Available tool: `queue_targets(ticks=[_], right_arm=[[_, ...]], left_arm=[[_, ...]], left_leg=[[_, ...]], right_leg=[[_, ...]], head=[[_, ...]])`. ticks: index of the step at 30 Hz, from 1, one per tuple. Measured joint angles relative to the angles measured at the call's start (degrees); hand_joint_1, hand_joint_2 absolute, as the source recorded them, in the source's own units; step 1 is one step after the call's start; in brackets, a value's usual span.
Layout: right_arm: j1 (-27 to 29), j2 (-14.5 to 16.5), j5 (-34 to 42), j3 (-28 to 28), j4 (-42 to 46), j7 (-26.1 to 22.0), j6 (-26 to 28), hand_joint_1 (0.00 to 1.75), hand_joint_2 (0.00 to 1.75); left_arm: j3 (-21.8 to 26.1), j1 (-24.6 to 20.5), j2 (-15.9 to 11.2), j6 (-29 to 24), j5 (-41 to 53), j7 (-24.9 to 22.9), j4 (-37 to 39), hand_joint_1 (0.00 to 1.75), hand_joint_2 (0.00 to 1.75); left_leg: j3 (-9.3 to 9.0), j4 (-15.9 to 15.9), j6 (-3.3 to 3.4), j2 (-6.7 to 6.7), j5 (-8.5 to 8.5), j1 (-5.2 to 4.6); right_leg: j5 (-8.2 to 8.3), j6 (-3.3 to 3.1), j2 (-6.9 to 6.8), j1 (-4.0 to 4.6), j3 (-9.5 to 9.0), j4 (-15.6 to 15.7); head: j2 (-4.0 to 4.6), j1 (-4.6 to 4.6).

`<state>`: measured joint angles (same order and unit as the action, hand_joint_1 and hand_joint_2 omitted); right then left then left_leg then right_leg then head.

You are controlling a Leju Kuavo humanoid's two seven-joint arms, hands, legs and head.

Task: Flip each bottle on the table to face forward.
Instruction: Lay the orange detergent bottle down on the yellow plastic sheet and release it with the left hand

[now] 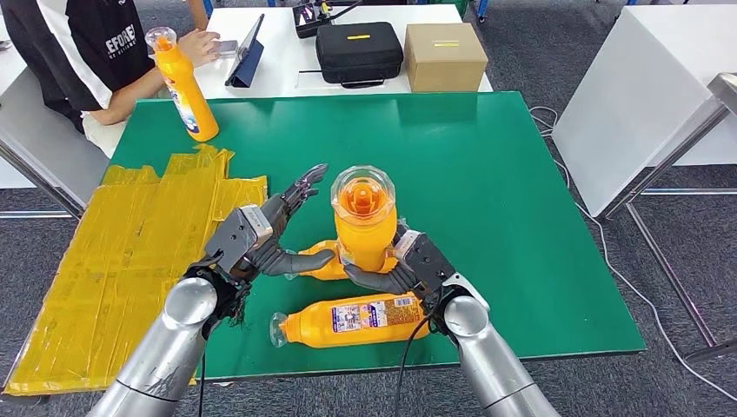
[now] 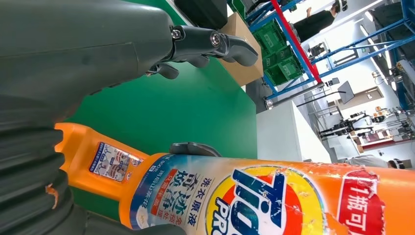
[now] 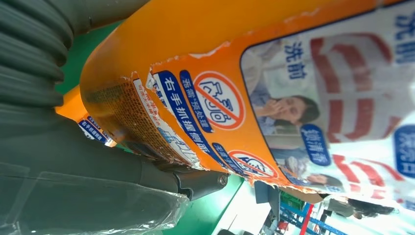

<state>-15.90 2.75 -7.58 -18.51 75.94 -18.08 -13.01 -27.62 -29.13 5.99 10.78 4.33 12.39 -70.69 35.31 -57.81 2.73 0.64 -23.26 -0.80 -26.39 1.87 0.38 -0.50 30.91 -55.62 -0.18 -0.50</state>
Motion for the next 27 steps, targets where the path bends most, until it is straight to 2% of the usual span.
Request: queue_targets(ticks=[6,13,19,27], right_arm=[[-0.98,0.24,0.13,-0.36,-1.14,0.23,1.13,1.75,1.75],[-3.51,0.83,0.55,-1.63,-4.54,0.44,5.46,1.75,1.75],[-5.17,1.71,0.17,-2.63,-6.26,0.49,10.32,1.75,1.75],[-5.35,2.08,-0.13,-3.11,-7.02,0.52,12.43,1.75,1.75]], left_arm=[[-0.01,0.04,0.01,-0.3,-1.27,0.0,-0.05,0.0,1.75],[0.0,0.35,0.01,-0.43,-6.03,-0.65,-1.48,0.0,1.75],[-0.71,2.88,0.89,-0.36,-8.72,-2.47,-4.63,0.0,1.75],[-3.2,4.38,1.21,-0.72,-9.26,-3.58,-7.54,0.0,1.75]], left_leg=[[0.0,0.0,0.0,-0.01,0.0,0.0],[0.0,0.0,0.0,0.0,0.01,0.0],[0.01,0.0,0.0,0.01,0.0,0.0],[0.01,0.0,0.0,0.01,0.0,0.0]], right_leg=[[0.0,0.0,0.0,0.01,0.0,-0.01],[0.0,0.0,0.0,0.0,-0.02,-0.02],[0.0,0.0,0.0,0.0,0.01,0.0],[0.0,0.0,0.0,0.0,0.01,0.0]], head=[[0.01,0.01],[0.01,0.0],[0.01,-0.01],[0.01,0.0]])
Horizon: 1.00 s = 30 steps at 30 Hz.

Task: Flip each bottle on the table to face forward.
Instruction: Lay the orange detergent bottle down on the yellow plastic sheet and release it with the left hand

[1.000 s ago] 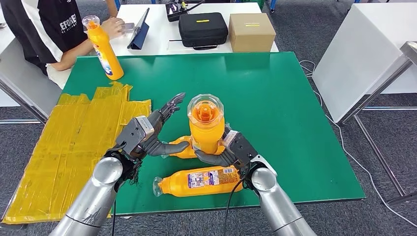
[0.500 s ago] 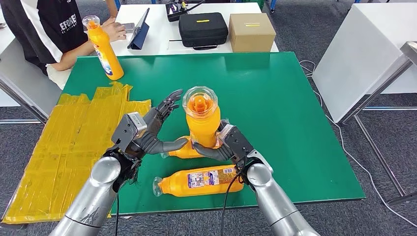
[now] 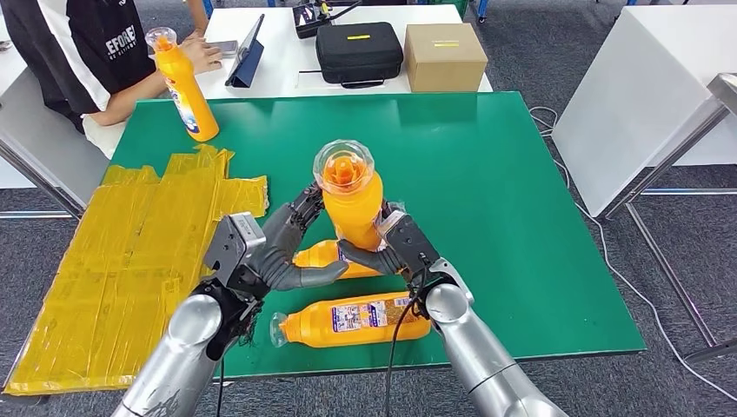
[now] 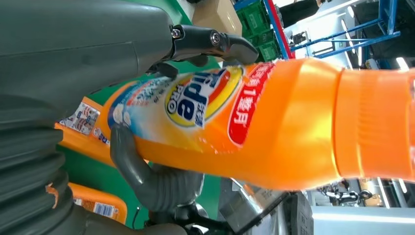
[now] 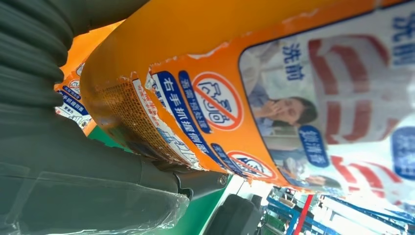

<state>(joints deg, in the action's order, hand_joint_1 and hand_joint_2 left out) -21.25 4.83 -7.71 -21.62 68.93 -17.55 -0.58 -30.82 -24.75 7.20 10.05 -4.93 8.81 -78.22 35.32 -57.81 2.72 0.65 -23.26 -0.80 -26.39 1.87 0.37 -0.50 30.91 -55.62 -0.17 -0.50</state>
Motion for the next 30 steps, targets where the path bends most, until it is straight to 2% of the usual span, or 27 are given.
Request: queue_targets(ticks=[18,30], right_arm=[[-0.62,1.56,-1.11,-3.39,-1.43,0.87,-0.68,1.75,1.75],[-1.49,1.8,-1.05,-7.69,-3.21,1.46,-5.86,1.75,1.75]], left_arm=[[-1.03,-0.57,0.39,-0.84,-0.87,-0.56,-0.05,0.0,1.75],[-0.23,-1.02,0.35,-2.14,-0.91,-0.1,-0.03,0.0,1.75]], left_leg=[[0.0,0.0,0.0,0.0,0.0,0.0],[0.0,0.0,0.0,-0.01,0.0,0.01]], right_leg=[[0.0,0.0,0.0,0.0,0.01,-0.01],[0.0,0.0,0.0,0.0,0.01,-0.01]], head=[[0.0,-0.01],[-0.01,0.01]])
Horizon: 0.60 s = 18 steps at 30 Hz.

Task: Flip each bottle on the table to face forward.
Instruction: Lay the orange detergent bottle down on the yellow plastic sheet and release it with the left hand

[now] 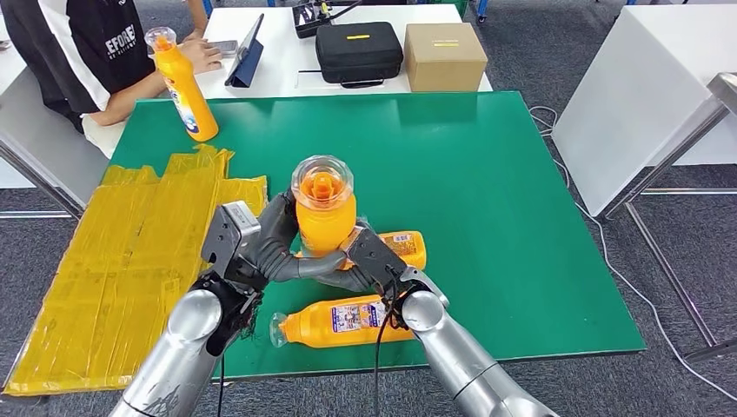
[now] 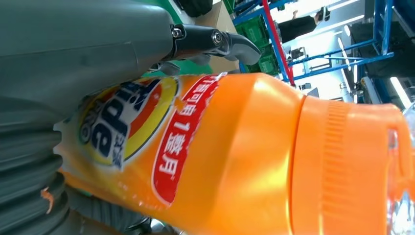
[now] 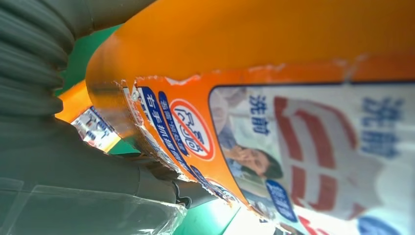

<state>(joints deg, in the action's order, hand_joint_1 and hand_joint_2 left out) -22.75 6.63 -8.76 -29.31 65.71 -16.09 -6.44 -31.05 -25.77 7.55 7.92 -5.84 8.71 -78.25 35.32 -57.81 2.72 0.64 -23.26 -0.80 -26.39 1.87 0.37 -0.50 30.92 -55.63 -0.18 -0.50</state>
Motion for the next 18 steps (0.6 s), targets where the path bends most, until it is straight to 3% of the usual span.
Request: queue_targets(ticks=[18], right_arm=[[-0.46,-2.0,-0.15,-2.89,-0.22,-0.05,-4.4,1.75,1.75]], left_arm=[[1.2,1.01,-0.51,-0.26,1.0,1.43,0.42,0.0,1.75]], left_leg=[[0.0,0.0,0.0,0.01,0.0,0.0]], right_leg=[[0.0,0.0,0.0,-0.01,0.0,0.01]], head=[[0.01,-0.01]])
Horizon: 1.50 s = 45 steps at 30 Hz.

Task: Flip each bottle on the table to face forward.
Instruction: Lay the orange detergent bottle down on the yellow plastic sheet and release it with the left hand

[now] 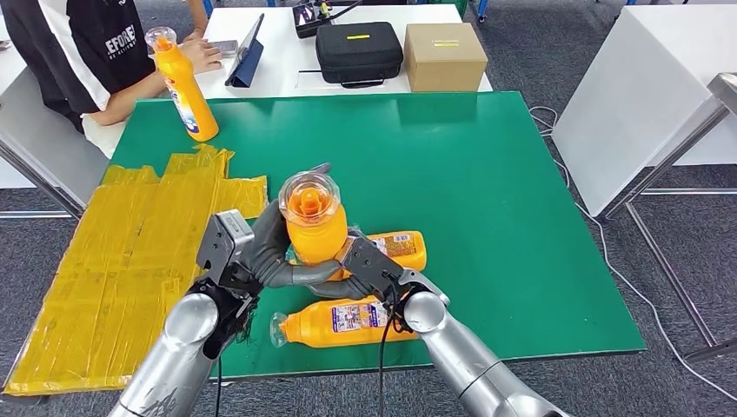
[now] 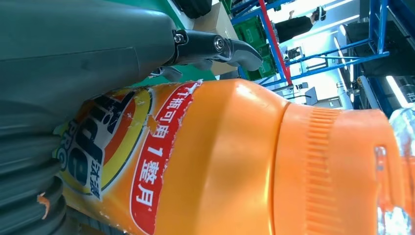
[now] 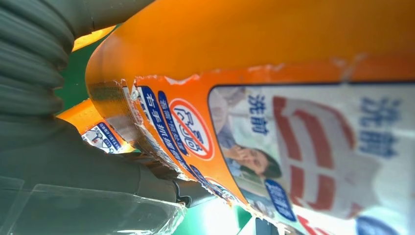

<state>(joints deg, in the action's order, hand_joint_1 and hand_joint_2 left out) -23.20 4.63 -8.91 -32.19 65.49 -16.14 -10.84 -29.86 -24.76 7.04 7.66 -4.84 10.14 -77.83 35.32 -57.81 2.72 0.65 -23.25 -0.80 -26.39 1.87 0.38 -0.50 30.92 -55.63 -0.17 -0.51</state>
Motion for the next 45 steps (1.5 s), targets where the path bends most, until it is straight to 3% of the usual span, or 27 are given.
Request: queue_targets(ticks=[2,6,7,29,30,33,34,40,45], right_arm=[[0.04,-0.2,-0.01,-0.15,0.12,0.01,0.03,1.75,1.75],[0.21,-0.55,-0.1,-0.36,0.19,0.01,0.08,1.75,1.75],[0.3,-0.61,-0.12,-0.39,0.19,0.01,0.09,1.75,1.75],[3.74,-1.85,-0.51,-0.02,3.59,-1.02,0.88,1.75,1.75],[3.78,-1.96,-0.64,0.06,3.8,-1.12,1.03,1.58,1.75],[3.97,-2.33,-0.96,0.4,4.63,-1.34,1.45,0.27,1.75],[4.06,-2.47,-1.06,0.55,4.98,-1.5,1.59,0.0,1.75],[5.65,-3.76,-1.92,2.22,9.2,-2.61,3.33,0.0,1.75],[6.67,-4.58,-2.16,3.35,12.16,-2.55,3.48,0.0,1.75]], left_arm=[[0.0,0.1,0.0,0.18,0.04,0.15,0.0,0.01,1.75],[0.0,0.42,0.0,0.53,0.09,0.37,0.0,1.61,1.75],[0.0,0.5,0.0,0.66,0.09,0.4,0.0,1.68,1.75],[-0.16,1.36,0.05,0.27,0.93,1.71,-0.01,1.75,1.75],[-0.16,1.35,0.06,0.12,1.15,1.87,-0.01,1.75,1.75],[-0.05,1.35,0.08,-0.3,1.33,2.18,0.0,1.75,1.75],[0.13,1.34,0.09,-0.56,1.49,2.24,0.02,1.75,1.75],[3.13,0.68,0.03,-4.97,6.18,2.5,0.09,1.75,1.75],[5.06,0.34,0.0,-5.45,7.2,2.48,0.09,1.75,1.75]], left_leg=[[0.0,0.0,0.0,0.0,0.0,0.0],[0.0,0.0,0.0,-0.01,0.0,0.0],[0.0,0.0,0.0,-0.01,0.0,0.0],[-0.01,0.0,0.0,-0.01,0.0,0.0],[-0.01,0.0,0.0,-0.01,0.0,0.0],[0.0,0.0,0.0,-0.01,0.0,0.0],[0.0,0.0,0.0,-0.02,0.0,0.0],[0.0,0.0,0.0,-0.01,0.0,0.0],[0.0,0.0,0.0,-0.01,0.0,0.0]], right_leg=[[0.0,0.0,0.0,0.0,0.0,0.0],[0.0,0.0,0.0,0.0,0.01,0.0],[0.0,0.0,0.0,0.0,0.01,0.0],[0.0,0.0,0.0,0.0,0.02,0.01],[0.0,0.0,0.0,0.0,0.02,0.01],[0.0,0.0,0.0,0.0,0.02,0.01],[0.0,0.0,0.0,0.0,0.02,0.01],[0.0,0.0,0.0,0.0,0.02,0.01],[0.0,0.0,0.0,0.0,0.02,0.01]], head=[[-0.01,0.01],[-0.01,0.01],[-0.01,0.01],[-0.01,0.01],[-0.01,0.01],[0.0,0.0],[-0.01,0.0],[0.0,0.01],[-0.01,0.0]])
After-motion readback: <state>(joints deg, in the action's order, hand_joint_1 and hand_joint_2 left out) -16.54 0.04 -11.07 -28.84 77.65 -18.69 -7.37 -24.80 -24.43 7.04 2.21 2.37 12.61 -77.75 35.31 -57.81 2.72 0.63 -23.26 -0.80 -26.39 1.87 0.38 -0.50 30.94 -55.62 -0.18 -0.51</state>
